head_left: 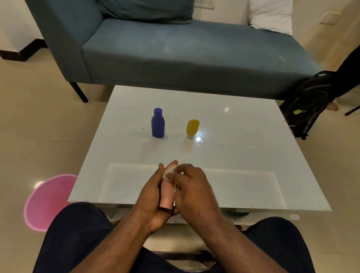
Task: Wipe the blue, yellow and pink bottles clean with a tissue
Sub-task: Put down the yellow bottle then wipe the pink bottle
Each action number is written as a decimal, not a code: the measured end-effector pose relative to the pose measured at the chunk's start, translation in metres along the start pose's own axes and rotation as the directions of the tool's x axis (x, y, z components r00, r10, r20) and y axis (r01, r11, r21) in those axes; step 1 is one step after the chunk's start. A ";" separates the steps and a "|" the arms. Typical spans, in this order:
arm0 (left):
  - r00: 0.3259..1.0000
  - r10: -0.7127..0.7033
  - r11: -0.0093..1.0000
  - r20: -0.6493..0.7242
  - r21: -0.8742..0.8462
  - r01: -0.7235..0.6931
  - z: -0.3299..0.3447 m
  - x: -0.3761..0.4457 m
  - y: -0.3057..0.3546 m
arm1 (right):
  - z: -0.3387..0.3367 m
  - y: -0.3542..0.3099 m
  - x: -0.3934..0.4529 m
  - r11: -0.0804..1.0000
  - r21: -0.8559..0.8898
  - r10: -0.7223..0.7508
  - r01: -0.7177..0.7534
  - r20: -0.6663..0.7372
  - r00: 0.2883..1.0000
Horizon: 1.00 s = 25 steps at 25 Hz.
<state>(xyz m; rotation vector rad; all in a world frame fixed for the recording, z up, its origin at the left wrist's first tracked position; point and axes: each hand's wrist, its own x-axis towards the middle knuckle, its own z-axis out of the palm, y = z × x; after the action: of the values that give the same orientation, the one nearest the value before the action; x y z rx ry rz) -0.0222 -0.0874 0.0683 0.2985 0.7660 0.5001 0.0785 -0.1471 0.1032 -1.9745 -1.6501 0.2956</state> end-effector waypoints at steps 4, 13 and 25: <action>0.999 0.004 1.000 -0.038 -0.010 -0.005 0.000 -0.002 0.003 | 0.002 -0.008 -0.001 0.999 -0.032 -0.008 0.008 0.008 1.000; 0.999 -0.010 0.998 -0.052 -0.062 0.006 -0.004 0.001 0.001 | 0.001 -0.008 0.000 0.999 0.022 0.031 -0.032 0.009 0.999; 0.997 -0.011 0.994 -0.077 -0.111 0.003 -0.008 0.003 0.007 | 0.004 -0.017 -0.025 0.999 -0.006 -0.053 0.053 0.049 0.997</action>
<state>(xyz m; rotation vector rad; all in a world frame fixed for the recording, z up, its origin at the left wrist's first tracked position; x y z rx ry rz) -0.0284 -0.0795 0.0638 0.1737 0.8108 0.5480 0.0568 -0.1682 0.1046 -1.9397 -1.7331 0.3202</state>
